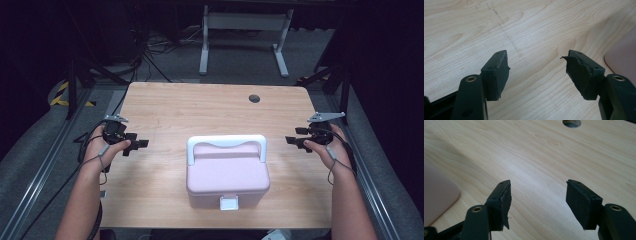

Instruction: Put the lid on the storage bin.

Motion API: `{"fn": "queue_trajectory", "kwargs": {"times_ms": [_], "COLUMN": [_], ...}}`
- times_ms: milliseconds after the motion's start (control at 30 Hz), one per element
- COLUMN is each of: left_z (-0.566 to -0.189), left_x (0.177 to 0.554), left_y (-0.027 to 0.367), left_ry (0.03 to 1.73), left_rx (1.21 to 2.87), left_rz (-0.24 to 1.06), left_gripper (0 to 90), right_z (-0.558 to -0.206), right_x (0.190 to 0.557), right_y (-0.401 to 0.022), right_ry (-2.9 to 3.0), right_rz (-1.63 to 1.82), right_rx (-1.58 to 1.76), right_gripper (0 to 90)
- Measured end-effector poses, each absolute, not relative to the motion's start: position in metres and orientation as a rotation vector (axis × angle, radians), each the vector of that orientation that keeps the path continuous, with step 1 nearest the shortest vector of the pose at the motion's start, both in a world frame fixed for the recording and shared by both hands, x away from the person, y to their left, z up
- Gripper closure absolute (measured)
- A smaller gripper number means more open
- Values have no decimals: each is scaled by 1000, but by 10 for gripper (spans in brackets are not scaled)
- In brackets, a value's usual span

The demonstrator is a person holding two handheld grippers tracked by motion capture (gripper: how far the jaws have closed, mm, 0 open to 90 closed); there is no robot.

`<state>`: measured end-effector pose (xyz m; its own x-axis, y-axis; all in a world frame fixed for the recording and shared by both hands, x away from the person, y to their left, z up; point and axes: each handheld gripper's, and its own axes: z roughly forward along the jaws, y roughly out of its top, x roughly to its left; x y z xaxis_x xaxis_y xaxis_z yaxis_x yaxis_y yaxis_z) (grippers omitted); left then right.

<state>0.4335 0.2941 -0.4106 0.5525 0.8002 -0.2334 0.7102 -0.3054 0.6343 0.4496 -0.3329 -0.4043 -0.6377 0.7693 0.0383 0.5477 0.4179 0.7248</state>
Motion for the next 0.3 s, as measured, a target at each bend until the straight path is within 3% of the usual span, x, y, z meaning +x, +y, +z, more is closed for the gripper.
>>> {"fn": "queue_trajectory", "kwargs": {"times_ms": [133,300], "left_z": [-414,-417], "left_x": [435,437], "left_y": [294,292], "left_ry": [1211,1250], "left_rx": [2095,2012], "left_rz": [160,48], "left_gripper": [348,382], "right_z": [-413,-420], "right_x": [452,451], "right_y": [-335,-331], "right_ry": [2391,2424], "right_rz": [980,965], "right_rx": [1193,1290], "right_gripper": [374,385]}}
